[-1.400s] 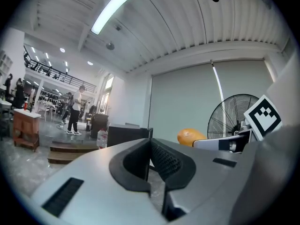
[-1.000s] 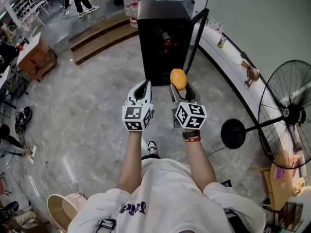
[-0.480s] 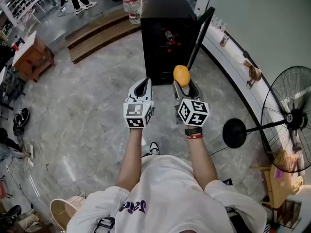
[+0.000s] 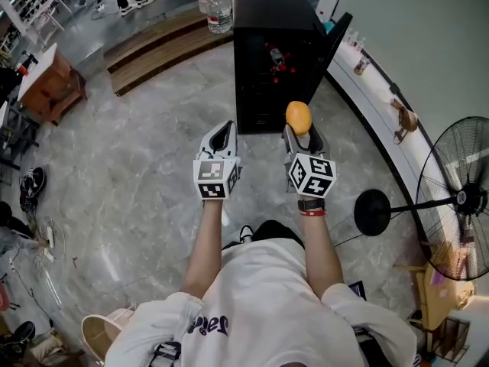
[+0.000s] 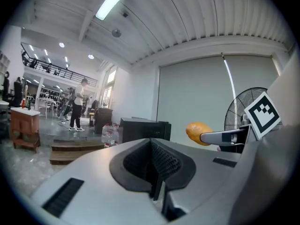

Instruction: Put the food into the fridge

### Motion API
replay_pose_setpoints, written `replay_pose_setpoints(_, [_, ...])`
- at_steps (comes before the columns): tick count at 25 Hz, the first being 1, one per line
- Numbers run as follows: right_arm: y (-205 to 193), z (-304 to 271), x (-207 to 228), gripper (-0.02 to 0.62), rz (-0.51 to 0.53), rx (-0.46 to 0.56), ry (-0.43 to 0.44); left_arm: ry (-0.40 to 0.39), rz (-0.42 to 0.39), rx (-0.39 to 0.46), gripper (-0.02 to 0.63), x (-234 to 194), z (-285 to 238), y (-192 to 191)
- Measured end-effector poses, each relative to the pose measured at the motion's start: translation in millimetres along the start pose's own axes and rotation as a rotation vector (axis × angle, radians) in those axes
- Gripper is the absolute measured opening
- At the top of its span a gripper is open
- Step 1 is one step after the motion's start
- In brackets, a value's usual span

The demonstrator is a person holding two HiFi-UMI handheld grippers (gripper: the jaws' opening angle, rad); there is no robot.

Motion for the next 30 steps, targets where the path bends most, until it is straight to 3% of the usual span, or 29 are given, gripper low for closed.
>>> replay_pose_setpoints(12, [-29.8, -64.5, 11.9, 0.295, -0.014, -0.073, -0.005, -0.021, 0.014, -0.001, 0.018, -13.9, -49.6, -18.6])
replay_pose_setpoints(30, [-59.6, -212.3, 89.7, 0.295, -0.020, -0.204, 0.029, -0.011, 0.058, -0.042, 0.018, -32.7, -182.9, -66.5])
Point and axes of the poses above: the fingertips, and each gripper's own axes: z backward along the fingers, x to its right, y out of its top, the point moved 1 cm from there along z, backward along the fingers, and after that the axes turned 13 degrees about -z, right-handed, at the moved point
